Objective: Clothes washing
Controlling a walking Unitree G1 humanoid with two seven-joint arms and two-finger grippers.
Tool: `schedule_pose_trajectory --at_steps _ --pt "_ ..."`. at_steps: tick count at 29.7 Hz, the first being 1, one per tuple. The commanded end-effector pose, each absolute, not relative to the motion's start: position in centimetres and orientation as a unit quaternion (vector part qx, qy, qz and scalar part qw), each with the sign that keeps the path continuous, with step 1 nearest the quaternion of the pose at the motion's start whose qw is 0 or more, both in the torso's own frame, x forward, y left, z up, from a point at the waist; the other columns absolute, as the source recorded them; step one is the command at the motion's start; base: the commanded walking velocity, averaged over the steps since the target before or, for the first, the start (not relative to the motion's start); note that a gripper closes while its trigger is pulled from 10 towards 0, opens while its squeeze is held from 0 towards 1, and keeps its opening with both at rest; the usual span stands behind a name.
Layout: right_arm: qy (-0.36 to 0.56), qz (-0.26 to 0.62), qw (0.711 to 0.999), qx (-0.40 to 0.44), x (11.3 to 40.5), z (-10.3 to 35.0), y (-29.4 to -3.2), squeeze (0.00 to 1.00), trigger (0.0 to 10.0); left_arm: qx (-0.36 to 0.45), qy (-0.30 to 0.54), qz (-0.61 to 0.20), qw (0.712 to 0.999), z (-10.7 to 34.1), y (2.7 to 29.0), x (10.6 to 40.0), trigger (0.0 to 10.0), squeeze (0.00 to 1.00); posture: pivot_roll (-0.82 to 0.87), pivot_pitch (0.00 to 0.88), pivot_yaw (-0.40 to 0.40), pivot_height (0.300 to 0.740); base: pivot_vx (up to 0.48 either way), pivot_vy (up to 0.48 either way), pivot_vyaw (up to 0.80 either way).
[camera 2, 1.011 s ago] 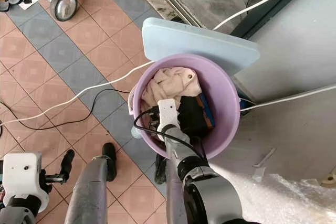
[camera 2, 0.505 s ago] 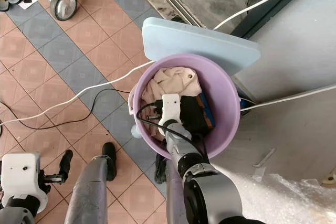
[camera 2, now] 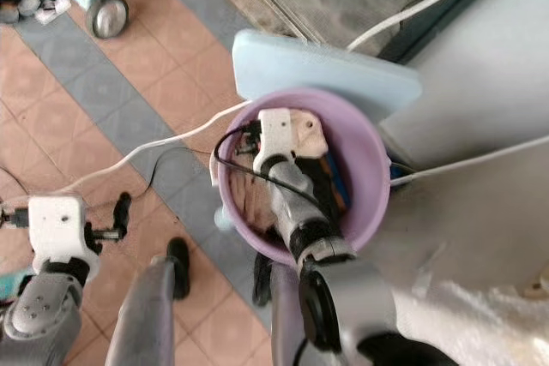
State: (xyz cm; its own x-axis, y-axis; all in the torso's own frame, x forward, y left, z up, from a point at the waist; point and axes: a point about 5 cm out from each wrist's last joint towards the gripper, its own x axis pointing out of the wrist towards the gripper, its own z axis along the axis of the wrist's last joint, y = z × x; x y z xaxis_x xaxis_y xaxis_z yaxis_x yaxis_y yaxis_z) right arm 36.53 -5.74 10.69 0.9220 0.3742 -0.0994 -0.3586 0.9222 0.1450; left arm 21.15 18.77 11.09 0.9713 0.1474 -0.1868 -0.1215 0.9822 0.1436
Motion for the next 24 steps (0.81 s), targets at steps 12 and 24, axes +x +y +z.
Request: schedule_pose_trajectory --at_steps 12,24 --pt "-0.009 0.199 0.979 0.033 34.7 9.9 -9.1 1.00 10.0 0.058 0.072 0.016 0.996 9.4 15.7 25.3 10.0 0.00 0.10 0.000 -0.056 0.740 0.000 0.000 0.00" --pt "-0.028 0.143 0.989 0.032 31.0 9.8 -12.5 1.00 10.0 0.054 0.053 -0.002 0.997 8.6 15.3 26.9 10.0 0.00 0.04 0.000 -0.027 0.740 0.000 0.000 0.00"
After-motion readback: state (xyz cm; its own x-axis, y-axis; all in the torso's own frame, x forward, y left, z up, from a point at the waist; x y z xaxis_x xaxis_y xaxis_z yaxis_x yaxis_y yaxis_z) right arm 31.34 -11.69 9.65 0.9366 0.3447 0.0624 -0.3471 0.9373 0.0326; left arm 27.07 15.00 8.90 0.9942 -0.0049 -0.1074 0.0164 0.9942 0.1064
